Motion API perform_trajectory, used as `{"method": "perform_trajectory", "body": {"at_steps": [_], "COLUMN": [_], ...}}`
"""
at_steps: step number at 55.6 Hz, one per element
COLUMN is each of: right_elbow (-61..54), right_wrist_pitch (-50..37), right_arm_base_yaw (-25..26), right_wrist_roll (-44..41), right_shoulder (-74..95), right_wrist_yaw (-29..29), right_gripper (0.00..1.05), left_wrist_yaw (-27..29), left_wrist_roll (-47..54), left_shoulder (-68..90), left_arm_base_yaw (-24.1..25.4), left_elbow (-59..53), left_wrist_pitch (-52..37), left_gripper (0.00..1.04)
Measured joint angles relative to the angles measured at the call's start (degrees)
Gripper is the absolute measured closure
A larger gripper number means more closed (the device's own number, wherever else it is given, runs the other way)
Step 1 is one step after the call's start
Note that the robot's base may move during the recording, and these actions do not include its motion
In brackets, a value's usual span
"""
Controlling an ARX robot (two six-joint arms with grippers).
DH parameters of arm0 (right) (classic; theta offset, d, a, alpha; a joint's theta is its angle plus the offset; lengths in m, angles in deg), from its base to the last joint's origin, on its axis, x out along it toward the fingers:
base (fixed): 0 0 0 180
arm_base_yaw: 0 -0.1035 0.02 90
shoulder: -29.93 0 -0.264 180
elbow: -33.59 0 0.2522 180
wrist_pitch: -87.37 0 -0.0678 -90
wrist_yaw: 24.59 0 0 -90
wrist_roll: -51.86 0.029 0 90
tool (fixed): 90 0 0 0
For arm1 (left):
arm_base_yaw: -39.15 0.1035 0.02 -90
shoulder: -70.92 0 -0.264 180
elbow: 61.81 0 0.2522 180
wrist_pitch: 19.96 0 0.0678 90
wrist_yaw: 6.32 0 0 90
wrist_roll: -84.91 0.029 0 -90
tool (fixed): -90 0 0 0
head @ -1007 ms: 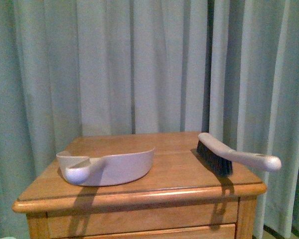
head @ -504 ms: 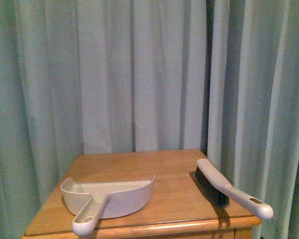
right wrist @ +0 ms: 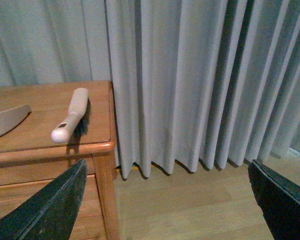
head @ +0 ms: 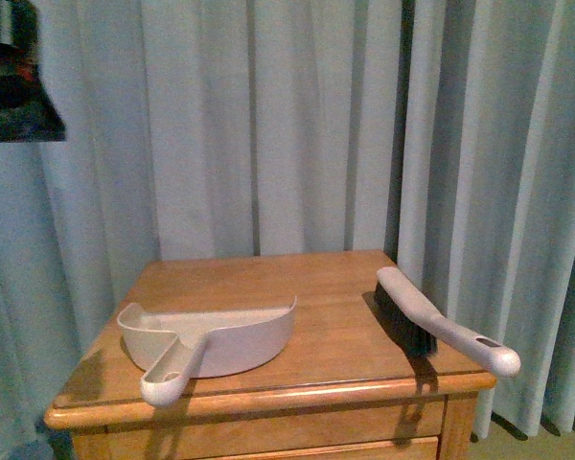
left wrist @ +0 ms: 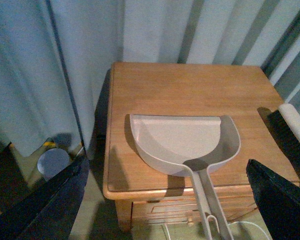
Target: Clean up trash
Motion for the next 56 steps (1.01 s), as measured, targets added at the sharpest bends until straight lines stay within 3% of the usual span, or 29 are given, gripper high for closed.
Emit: {"method": "perform_trajectory", "body": {"at_steps": [11,56], "right_elbow": [0.0,0.0], "right_wrist_pitch": [0.0,0.0], "right_arm_base_yaw": [0.0,0.0], "right_wrist_roll": [0.0,0.0], "right_shoulder": [0.0,0.0], "right_wrist_yaw": [0.0,-0.02], "right_gripper": [0.07,0.07], "left_wrist_yaw": [4.11,8.26], "left_wrist_roll": [3.43,-1.05], "left_shoulder": [11.67,27.89], "left_arm_base_yaw": [-5.18,-10.12], "left_elbow": [5.29,11.23], "left_wrist_pitch": [2.4,7.74], "left_gripper": [0.08,0.08]}}
